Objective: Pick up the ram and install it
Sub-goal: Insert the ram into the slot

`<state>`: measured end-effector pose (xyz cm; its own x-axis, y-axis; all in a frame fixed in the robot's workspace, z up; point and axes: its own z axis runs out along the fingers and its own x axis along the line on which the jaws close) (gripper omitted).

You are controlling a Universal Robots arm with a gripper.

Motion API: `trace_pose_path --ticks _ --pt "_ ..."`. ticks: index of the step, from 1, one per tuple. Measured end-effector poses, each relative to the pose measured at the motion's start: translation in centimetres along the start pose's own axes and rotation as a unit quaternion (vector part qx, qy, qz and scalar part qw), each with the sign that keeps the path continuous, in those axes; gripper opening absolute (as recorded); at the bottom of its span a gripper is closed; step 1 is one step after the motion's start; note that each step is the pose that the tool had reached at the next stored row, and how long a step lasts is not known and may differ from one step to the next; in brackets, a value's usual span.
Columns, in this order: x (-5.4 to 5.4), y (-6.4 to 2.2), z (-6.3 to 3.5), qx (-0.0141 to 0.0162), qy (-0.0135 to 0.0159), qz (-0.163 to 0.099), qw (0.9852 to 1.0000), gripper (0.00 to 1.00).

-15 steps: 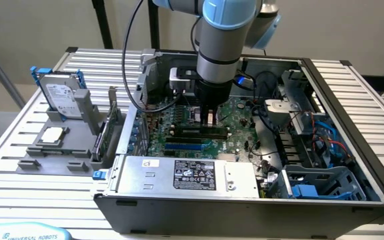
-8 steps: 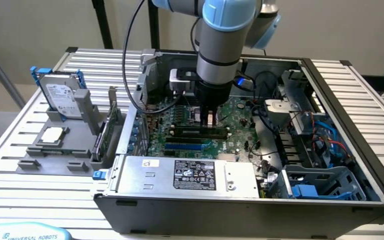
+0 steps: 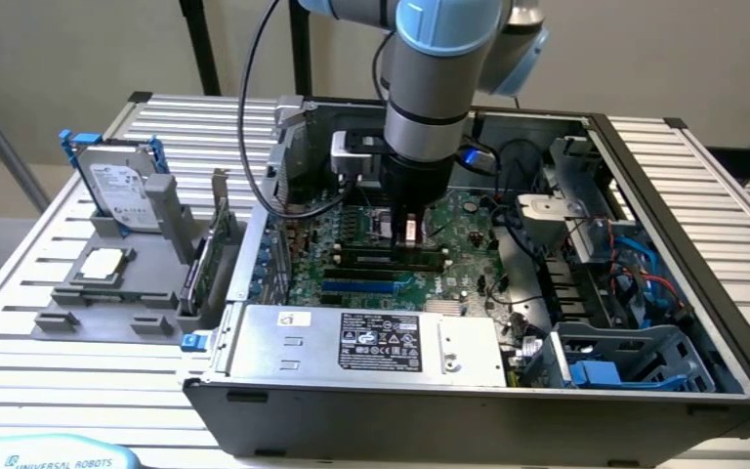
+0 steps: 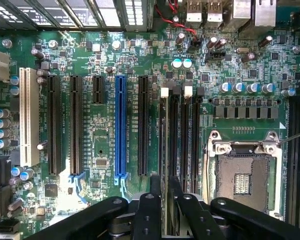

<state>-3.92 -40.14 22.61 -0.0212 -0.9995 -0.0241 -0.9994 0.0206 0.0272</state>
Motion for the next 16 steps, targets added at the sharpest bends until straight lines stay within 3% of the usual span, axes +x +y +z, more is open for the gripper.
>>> trace_pose_path --ticks 7,9,11,16 --pt "-0.1 0.07 -2.16 -0.0003 0.0000 0.000 1.0000 0.22" --pt "-0.1 0.07 -2.29 -0.0002 -0.0001 0.000 1.0000 0.19" --pt "-0.1 0.08 -2.29 -0.0002 -0.0002 0.000 1.0000 0.11" --pt "-0.1 0.08 -2.30 -0.0002 -0.0001 0.000 1.0000 0.11"
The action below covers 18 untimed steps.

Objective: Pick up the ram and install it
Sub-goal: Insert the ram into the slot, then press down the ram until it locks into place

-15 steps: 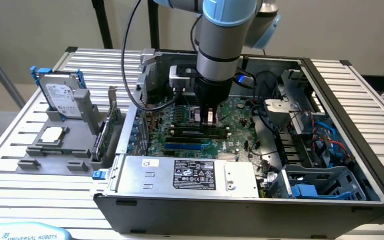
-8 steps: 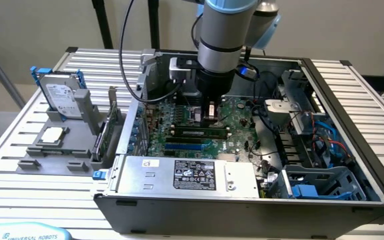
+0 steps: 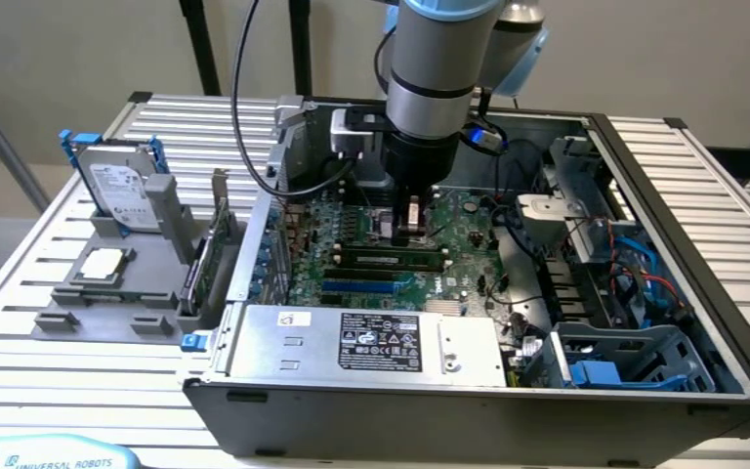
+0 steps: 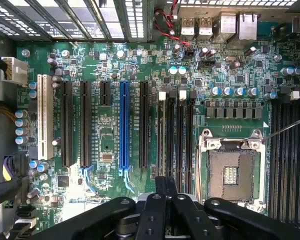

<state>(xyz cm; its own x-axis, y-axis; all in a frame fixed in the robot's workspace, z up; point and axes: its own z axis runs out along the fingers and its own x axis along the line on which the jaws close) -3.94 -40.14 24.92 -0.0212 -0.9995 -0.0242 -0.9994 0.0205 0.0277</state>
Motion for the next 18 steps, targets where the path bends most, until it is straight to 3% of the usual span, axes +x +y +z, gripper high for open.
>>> trace_pose_path --ticks 18 --pt "-0.01 0.01 0.12 0.0000 0.0000 0.000 1.0000 0.11"
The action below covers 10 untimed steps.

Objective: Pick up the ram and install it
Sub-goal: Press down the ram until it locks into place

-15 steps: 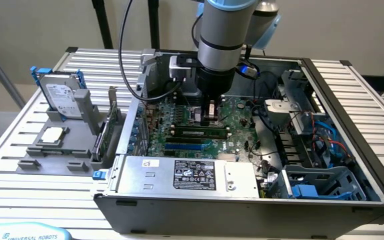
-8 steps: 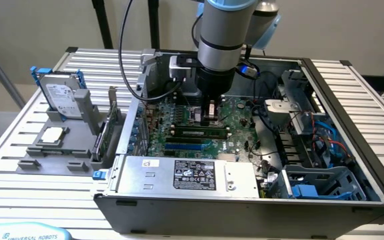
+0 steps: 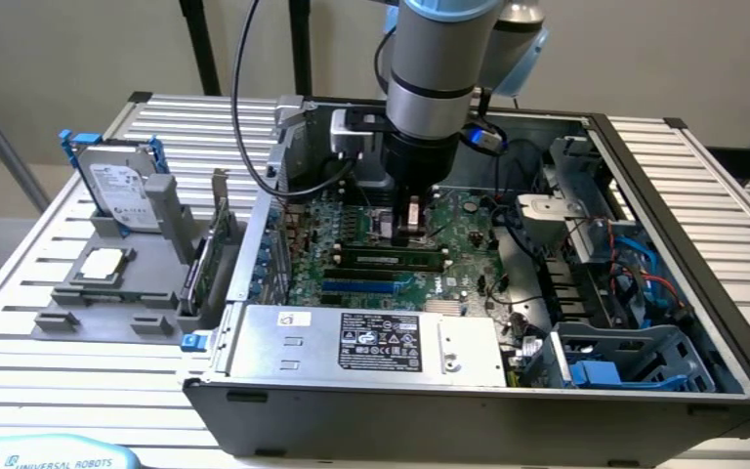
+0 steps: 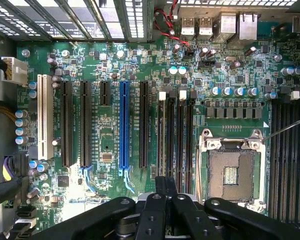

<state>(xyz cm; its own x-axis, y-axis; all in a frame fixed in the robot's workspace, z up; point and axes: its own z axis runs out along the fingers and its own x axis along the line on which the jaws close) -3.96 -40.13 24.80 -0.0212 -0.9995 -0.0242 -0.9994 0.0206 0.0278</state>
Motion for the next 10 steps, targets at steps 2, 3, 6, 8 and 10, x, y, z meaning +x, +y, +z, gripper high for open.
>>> trace_pose_path --ticks 2,3,6,8,10 --pt "-0.1 0.04 0.22 0.0000 0.0000 0.000 1.0000 0.11" --pt "-0.2 0.07 0.34 0.0000 0.0001 0.000 1.0000 0.11" --pt "-0.3 0.10 0.70 0.0000 -0.0001 0.000 1.0000 0.11" --pt "-0.3 0.09 0.91 0.0000 0.0000 0.000 1.0000 0.11" --pt "-0.3 0.09 1.11 0.0000 0.0000 0.000 1.0000 0.11"
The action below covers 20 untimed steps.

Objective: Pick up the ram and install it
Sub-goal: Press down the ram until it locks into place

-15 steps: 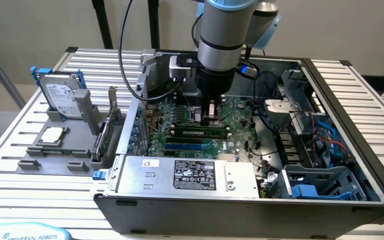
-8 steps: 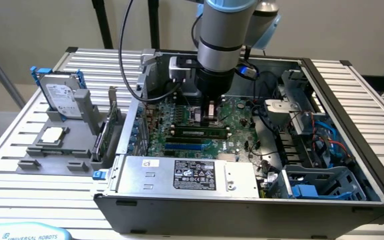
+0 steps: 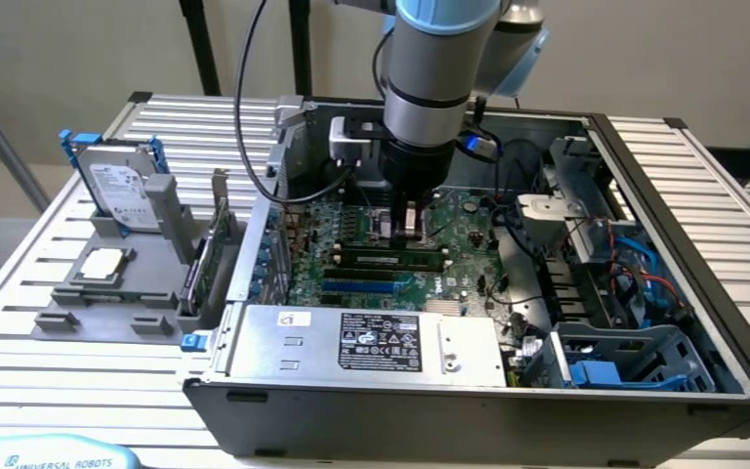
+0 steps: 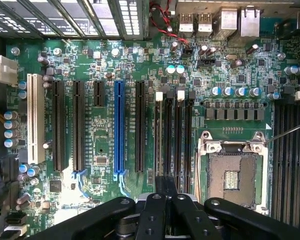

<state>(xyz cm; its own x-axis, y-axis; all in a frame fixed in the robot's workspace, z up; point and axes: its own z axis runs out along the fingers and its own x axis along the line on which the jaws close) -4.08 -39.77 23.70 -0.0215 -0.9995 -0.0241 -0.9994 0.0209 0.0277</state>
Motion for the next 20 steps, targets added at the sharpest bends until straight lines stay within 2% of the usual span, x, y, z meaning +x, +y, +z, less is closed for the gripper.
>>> trace_pose_path --ticks 7,12,14,18,20 --pt "0.0 -0.02 0.77 -0.0002 0.0009 0.000 1.0000 0.11" --pt "0.0 -0.02 1.19 -0.0001 0.0003 0.000 1.0000 0.11" --pt "0.0 -0.01 0.83 -0.0001 -0.0005 0.000 1.0000 0.11" --pt "0.0 0.03 -0.71 -0.0013 0.0001 0.000 1.0000 0.11" --pt "0.0 0.04 -0.89 -0.0014 0.0002 0.000 1.0000 0.11"
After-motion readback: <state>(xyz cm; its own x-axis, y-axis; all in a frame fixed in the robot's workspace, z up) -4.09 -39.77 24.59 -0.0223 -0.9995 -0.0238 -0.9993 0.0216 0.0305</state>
